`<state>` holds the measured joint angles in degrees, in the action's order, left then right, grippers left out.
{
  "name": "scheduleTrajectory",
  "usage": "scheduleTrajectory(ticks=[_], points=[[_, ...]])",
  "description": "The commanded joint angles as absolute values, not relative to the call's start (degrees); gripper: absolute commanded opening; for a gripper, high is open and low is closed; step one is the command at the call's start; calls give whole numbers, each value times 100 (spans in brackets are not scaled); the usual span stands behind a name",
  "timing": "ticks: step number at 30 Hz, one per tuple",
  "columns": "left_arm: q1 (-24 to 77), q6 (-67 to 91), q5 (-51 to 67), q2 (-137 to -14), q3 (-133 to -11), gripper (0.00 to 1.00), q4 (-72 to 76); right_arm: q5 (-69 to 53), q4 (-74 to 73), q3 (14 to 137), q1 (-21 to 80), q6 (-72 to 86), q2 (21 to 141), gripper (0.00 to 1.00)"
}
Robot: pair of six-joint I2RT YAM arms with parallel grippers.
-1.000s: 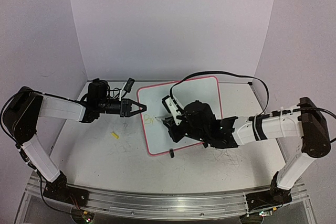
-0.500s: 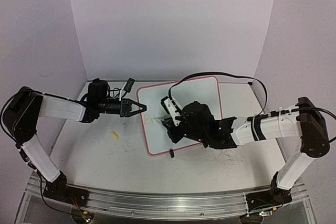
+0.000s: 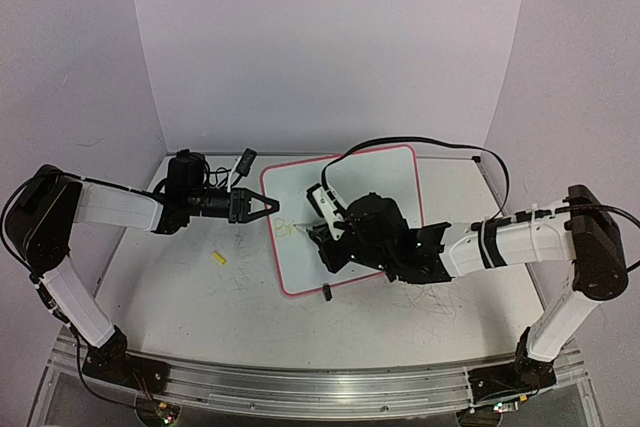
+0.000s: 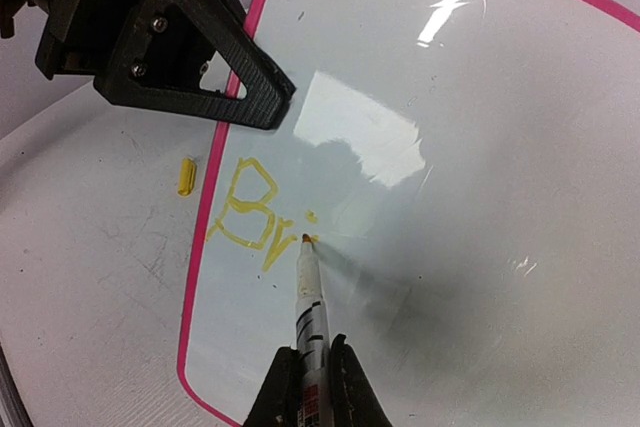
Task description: Write a sentence on the whiteboard
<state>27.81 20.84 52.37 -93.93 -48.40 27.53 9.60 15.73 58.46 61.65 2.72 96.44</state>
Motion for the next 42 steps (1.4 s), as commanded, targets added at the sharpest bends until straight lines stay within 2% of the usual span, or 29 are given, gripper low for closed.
scheduleTrajectory(ticks=[1,27,42], points=[[2803,2033,5367,-9383,-5034,0,2737,1004,1493,5790,6154,385,9566,0],[2804,2044,5361,-9354,-5038,0,2732,772,1800,5637,6164,544,9130,0],[2804,2039,5358,-9325,-5025,0,2733,989,1780,5689,6044,585,9331,0]])
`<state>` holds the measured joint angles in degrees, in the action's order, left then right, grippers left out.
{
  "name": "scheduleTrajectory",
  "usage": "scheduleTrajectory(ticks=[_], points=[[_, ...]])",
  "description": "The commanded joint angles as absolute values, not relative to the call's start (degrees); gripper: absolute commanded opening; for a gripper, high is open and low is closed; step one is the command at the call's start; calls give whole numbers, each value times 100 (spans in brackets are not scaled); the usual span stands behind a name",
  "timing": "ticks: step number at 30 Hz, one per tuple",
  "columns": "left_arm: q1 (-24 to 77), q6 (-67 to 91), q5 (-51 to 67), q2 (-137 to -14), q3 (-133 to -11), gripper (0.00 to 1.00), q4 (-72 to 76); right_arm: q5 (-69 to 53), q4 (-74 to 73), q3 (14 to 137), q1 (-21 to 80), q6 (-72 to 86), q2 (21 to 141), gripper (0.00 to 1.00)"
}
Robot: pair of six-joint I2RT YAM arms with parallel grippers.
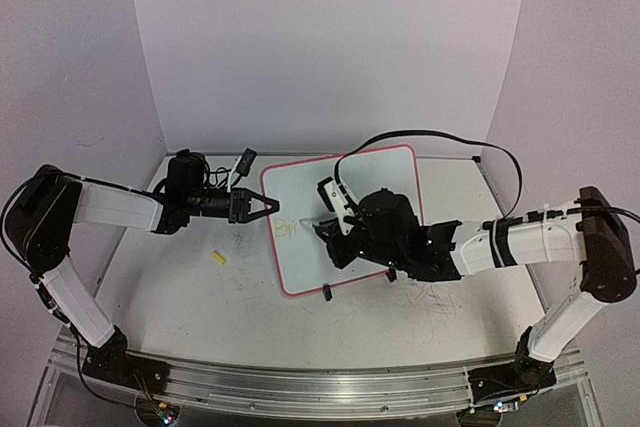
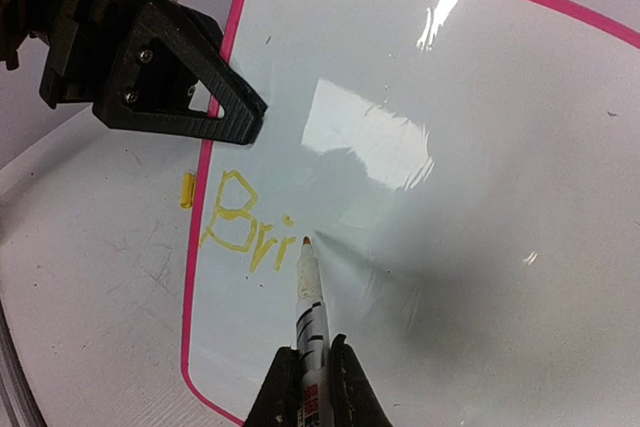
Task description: Write a sentence on the whiteboard
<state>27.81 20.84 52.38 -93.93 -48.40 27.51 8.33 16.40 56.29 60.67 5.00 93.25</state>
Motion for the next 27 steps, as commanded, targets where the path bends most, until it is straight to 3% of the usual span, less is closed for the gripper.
scheduleTrajectory(ticks=[1,27], points=[[2804,2039,5356,-9325,-5024,0,2733,991,1776,5694,6037,588,9341,0],[2804,2036,5386,-9381,-5071,0,2721,1096,1688,5856,6031,508,9538,0]])
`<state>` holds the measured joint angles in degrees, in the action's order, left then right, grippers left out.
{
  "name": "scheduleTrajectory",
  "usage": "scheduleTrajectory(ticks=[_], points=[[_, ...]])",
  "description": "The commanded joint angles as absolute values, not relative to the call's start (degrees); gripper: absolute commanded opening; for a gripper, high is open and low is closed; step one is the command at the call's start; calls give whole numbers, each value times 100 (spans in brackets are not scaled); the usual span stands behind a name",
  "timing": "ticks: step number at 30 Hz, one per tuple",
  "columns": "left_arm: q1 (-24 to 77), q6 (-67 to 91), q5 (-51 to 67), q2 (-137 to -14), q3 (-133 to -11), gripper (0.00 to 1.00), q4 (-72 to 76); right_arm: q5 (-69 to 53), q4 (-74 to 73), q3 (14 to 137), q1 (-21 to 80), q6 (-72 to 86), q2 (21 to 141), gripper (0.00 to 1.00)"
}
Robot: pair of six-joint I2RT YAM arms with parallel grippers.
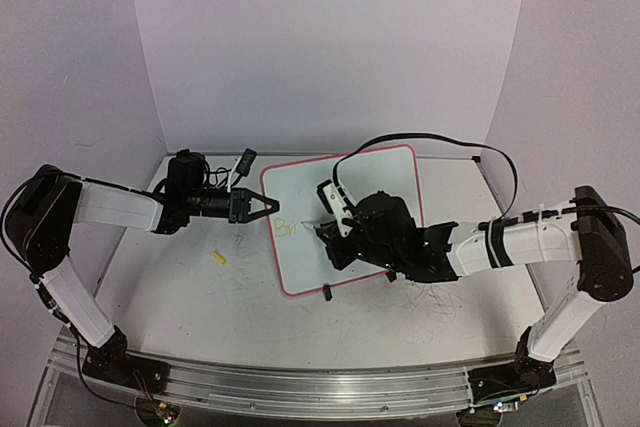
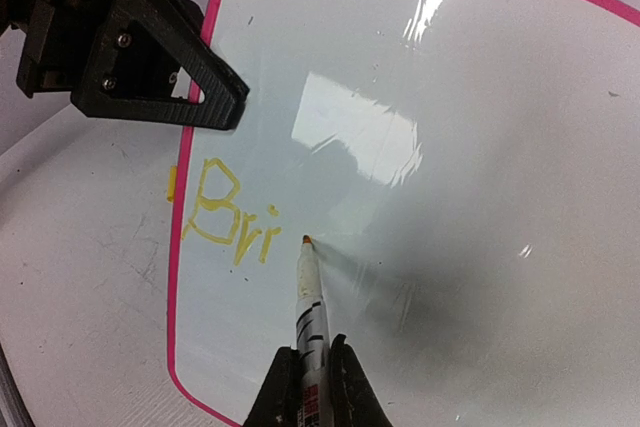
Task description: Write a sentence on the whiteboard
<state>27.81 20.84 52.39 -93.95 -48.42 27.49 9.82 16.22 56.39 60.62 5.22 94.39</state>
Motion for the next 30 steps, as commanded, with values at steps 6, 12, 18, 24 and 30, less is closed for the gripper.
scheduleTrajectory(ticks=[6,12,18,24,30], points=[[2804,2030,5385,-9400,-5080,0,2713,1012,1671,5880,6034,476,9554,0],[2804,2030,5395,-9405,-5094,0,2715,905,1600,5861,6036,483,9580,0],[2804,2030,5391,-9402,-5086,0,2714,794,1534,5845,6032,508,9603,0],[2804,2030,5396,-9398,-5080,0,2712,717,1439,5831,6038,521,9623,0],[2803,2030,5382,-9401,-5071,0,2714,764,1332,5762,6031,537,9611,0]])
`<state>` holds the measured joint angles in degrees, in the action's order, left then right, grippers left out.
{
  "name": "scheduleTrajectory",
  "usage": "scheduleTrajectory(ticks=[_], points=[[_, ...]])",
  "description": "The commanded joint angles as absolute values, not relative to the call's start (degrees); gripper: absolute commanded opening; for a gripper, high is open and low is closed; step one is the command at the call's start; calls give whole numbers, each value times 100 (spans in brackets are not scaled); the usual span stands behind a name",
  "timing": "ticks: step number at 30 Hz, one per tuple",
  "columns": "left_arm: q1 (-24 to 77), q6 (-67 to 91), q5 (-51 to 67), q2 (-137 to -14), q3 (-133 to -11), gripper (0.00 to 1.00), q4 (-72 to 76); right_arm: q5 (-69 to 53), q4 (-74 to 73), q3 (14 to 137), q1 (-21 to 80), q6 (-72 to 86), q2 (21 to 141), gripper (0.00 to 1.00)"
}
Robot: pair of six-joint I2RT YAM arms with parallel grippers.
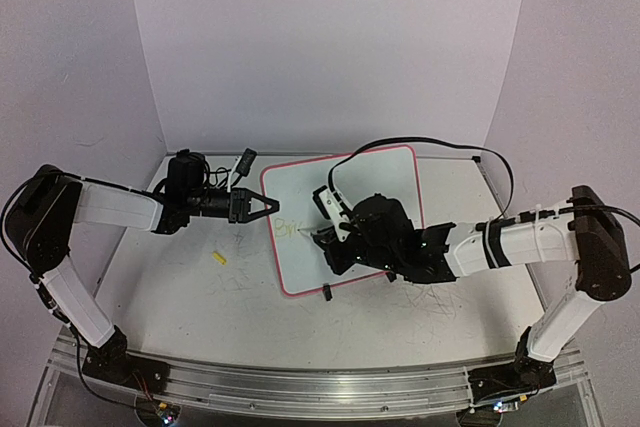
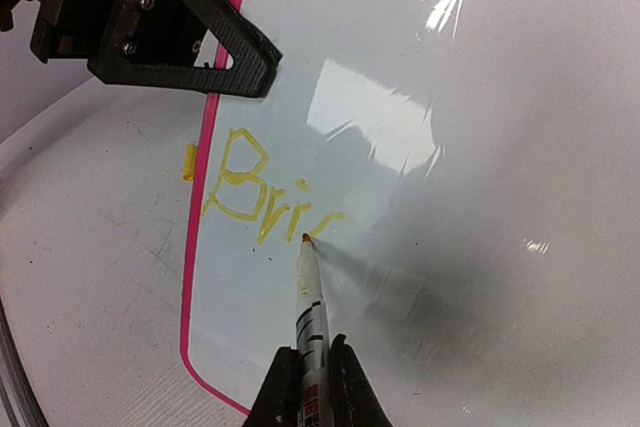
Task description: Write a sentence on the whiteboard
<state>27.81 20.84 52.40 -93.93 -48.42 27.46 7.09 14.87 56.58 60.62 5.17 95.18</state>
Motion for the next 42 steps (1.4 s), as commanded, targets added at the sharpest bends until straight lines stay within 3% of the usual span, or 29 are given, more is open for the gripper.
scheduleTrajectory(ticks=[1,42], points=[[2803,2030,5387,-9396,-5071,0,2714,814,1327,5749,6034,544,9601,0],[2804,2030,5378,-9353,-5045,0,2696,1555,1419,5796,5951,642,9381,0]])
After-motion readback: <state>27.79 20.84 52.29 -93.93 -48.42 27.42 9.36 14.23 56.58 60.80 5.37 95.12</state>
